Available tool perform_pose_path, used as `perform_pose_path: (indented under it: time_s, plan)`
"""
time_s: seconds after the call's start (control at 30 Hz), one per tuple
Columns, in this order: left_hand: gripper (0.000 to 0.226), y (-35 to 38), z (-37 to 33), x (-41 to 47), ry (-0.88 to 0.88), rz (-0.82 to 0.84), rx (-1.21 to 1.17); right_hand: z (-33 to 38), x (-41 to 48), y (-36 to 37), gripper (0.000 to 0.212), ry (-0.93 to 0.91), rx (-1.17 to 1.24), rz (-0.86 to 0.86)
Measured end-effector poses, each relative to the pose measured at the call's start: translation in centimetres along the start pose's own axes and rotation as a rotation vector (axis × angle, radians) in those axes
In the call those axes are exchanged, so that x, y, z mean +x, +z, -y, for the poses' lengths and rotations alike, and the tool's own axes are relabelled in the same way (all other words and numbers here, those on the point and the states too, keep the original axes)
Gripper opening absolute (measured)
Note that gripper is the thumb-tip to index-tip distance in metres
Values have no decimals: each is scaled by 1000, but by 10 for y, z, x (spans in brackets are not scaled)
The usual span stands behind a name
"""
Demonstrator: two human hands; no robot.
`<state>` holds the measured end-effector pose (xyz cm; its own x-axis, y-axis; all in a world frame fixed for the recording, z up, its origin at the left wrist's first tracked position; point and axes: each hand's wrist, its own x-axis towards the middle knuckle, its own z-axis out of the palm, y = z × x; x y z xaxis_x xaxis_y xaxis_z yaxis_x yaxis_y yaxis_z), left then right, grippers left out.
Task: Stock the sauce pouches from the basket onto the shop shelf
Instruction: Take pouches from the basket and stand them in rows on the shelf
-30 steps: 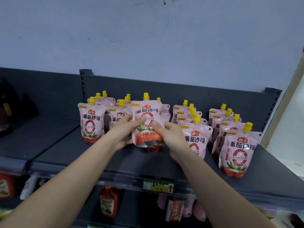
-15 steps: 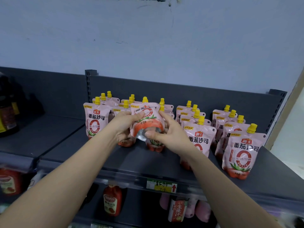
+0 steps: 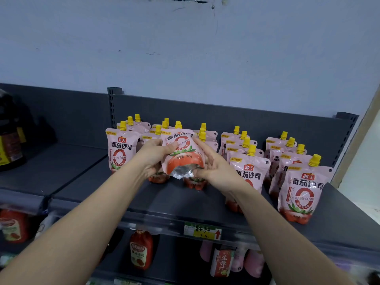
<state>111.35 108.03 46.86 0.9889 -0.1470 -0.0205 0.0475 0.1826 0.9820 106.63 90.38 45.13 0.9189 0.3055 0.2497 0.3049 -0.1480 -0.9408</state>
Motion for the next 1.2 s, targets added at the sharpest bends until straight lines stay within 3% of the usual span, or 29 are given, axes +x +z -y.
perform_pose_path:
  time_s: [0.13,0.23,0.3,0.4,0.5,0.6,0.73,1.07,1.2]
  plan:
    - [16,-1,4,1,15,37,-28,-3,1,-3,91,-18,-49,0]
    - [25,-3,7,0,54,75,-40,-6,0,-12,98,56,3,122]
    - [35,-1,12,-1,84,106,-47,-5,-1,-13,76,48,83,64]
    - [44,5,24,0,98,139,-8,-4,5,-12,32,-17,48,-244]
    - [48,11,38,5,131,139,58,-11,7,-17,16,-27,-66,-389]
    - [47,15,48,12,171,135,179,-14,6,-19,19,-12,-103,-464]
    - [40,13,60,22,161,143,288,-14,9,-18,17,-15,-451,-525]
    - [31,9,59,34,165,58,446,-2,21,-13,16,-92,-1029,-545]
    - [33,9,57,33,167,54,505,-2,23,-15,19,-121,-1132,-586]
